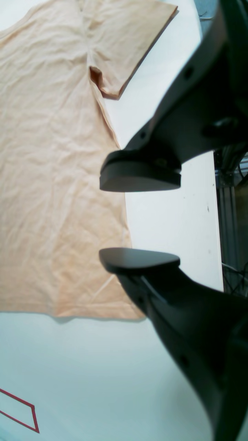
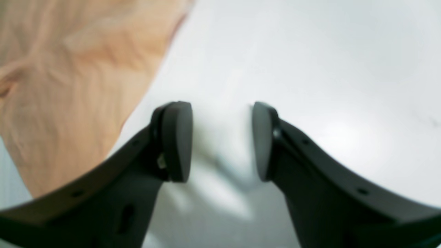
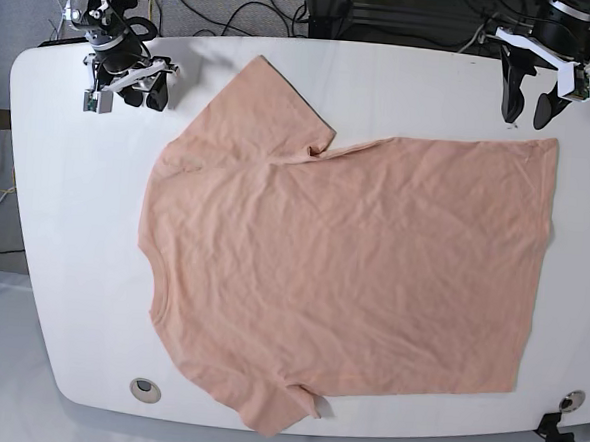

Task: Fold the T-shirt properly
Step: 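Reach the right gripper to the peach T-shirt's shoulder and grasp it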

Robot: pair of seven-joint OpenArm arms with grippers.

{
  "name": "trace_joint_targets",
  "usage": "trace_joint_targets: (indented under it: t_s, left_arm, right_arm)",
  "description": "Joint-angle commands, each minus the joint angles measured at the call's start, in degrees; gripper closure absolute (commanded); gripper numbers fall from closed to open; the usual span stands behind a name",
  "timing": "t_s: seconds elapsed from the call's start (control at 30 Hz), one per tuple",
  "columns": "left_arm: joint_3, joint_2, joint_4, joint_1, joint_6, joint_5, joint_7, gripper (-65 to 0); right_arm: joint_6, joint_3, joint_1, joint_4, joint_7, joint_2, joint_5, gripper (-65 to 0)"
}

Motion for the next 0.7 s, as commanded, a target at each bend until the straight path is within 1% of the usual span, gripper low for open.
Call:
trace_joint_targets:
  t_s: [0.0,0.13,0.27,0.33,0.57,0.6,0.67]
  left_arm:
    - [-0.5,-0.3,0.7,0.5,0.2,-0.4,-1.8,-25.0]
    - [-0.6,-0.3,0.7,0.4,0.1,-0.4,-1.6,-25.1]
    - [-0.4,-0.5,0.8,0.0,0.2,-0.5,-1.5,-24.9]
    - [-0.1,-0.5,0.6,-0.2,0.3,-0.3,-1.4,-24.7]
    - [0.2,-0.6,0.0,-0.6,0.3,-0.2,-0.4,-24.6]
    - [-0.1,-0.4,0.2,-0.5,1.0,-0.1,-0.2,-24.5]
    - [-0.3,-0.2,0.4,-0.4,1.2,-0.1,-0.1,-24.3]
  right_arm:
    - [0.0,-1.4,0.1,0.9,0.3,-0.4,0.1,-27.7]
    - [-0.1,-4.0,0.7,1.1,-0.7,-3.8,0.0,-27.5]
    - [0.0,-4.1,1.3,1.2,-1.7,-6.4,-0.2,-27.4]
    - [0.1,-4.0,1.2,1.1,-1.9,-7.0,-0.2,-27.3]
    - [0.1,-4.6,1.4,1.3,-2.2,-7.2,-0.2,-27.3]
    - [0.6,-5.2,1.5,0.3,-3.5,-7.3,-0.3,-27.6]
    - [0.5,-6.2,1.6,-1.3,-4.0,-7.3,-0.4,-27.5]
